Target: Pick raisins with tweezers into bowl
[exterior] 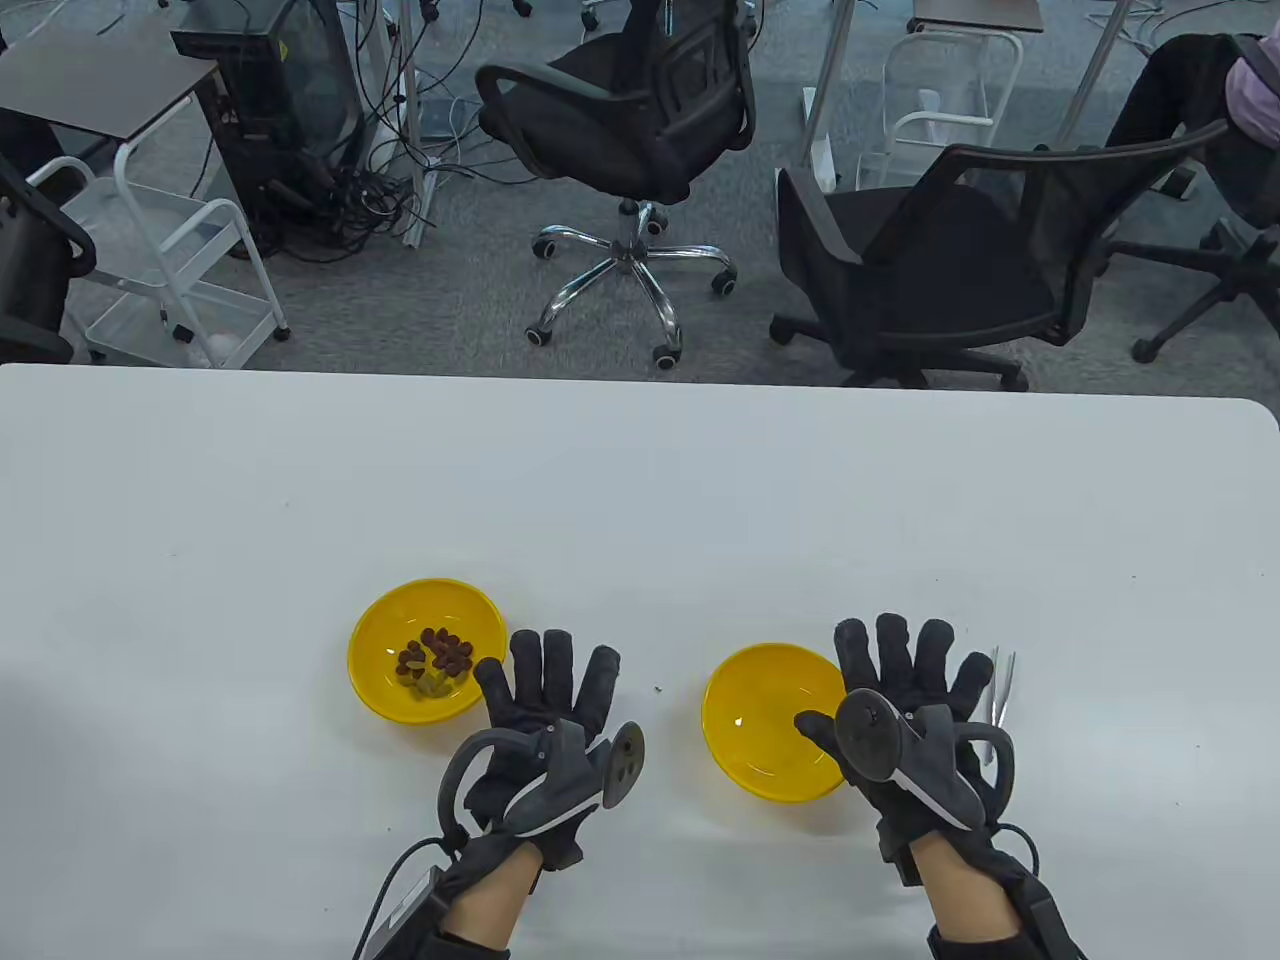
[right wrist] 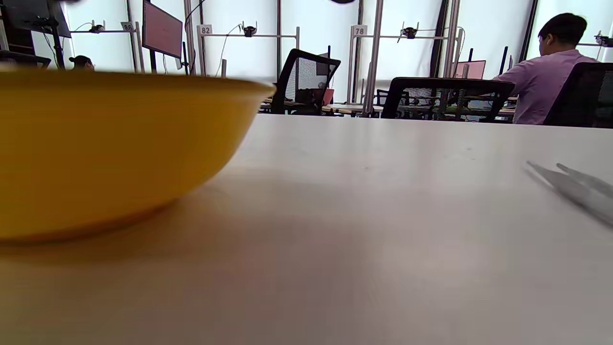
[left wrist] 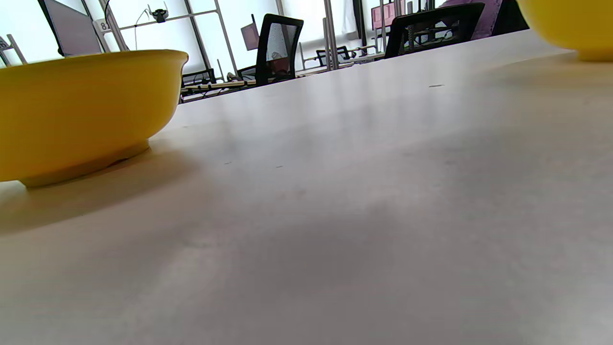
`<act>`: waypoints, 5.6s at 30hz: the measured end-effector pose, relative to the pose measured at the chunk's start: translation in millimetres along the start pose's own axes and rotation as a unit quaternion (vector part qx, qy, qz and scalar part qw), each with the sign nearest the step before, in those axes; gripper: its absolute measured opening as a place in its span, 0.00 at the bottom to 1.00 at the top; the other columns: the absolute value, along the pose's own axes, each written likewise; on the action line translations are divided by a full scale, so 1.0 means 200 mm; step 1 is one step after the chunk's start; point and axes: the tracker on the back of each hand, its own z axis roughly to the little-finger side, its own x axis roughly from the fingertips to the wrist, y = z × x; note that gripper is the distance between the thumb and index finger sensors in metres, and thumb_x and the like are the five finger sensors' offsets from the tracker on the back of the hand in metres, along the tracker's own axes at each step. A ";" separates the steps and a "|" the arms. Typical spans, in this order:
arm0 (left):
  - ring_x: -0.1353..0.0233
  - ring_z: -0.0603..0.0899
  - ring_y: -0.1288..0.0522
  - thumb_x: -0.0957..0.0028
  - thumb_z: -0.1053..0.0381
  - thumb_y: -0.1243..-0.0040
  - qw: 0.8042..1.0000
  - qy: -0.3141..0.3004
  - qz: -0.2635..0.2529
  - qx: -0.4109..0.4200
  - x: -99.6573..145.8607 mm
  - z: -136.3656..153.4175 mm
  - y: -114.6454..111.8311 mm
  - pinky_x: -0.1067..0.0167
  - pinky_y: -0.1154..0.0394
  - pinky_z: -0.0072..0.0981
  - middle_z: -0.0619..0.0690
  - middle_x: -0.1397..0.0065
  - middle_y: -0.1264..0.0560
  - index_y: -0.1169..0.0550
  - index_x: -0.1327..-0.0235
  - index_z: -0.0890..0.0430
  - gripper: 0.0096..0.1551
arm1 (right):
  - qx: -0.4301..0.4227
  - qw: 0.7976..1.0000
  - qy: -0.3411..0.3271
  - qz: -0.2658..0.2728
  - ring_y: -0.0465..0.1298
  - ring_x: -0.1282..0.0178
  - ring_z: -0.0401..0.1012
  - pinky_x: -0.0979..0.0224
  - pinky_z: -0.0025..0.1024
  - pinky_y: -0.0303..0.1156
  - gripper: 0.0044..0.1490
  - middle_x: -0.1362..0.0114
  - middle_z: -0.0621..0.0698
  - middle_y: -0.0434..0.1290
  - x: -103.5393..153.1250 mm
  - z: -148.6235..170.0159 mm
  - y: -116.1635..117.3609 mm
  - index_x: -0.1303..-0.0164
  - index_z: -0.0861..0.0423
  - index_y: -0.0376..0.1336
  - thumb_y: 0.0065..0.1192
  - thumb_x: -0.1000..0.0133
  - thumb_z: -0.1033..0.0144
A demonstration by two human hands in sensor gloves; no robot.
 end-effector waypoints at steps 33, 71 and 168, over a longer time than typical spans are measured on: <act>0.15 0.81 0.60 0.44 0.27 0.75 1.000 0.024 0.002 0.000 -0.02 0.04 -0.03 0.32 0.62 0.86 0.73 0.12 0.61 0.64 0.17 0.54 0.51 | -0.074 0.986 0.135 0.057 0.44 0.13 0.70 0.26 0.79 0.33 0.58 0.13 0.63 0.47 -0.02 0.24 -0.07 0.15 0.53 0.42 0.51 0.52 0.35; 0.15 0.81 0.58 0.43 0.28 0.72 1.000 0.017 -0.006 0.000 -0.03 0.02 -0.02 0.31 0.61 0.85 0.72 0.12 0.60 0.62 0.16 0.54 0.50 | 0.063 0.944 0.303 -0.115 0.65 0.19 0.61 0.22 0.74 0.42 0.32 0.25 0.61 0.66 -0.20 0.57 0.21 0.33 0.61 0.65 0.59 0.45 0.58; 0.80 0.39 0.15 0.41 0.50 0.54 0.845 0.404 0.035 0.348 -0.01 0.91 -0.30 0.64 0.15 0.38 0.43 0.64 0.14 0.36 0.33 0.72 0.33 | -0.083 0.989 0.040 0.117 0.82 0.59 0.42 0.32 0.57 0.69 0.32 0.46 0.54 0.75 0.01 0.16 -0.16 0.36 0.61 0.63 0.56 0.48 0.59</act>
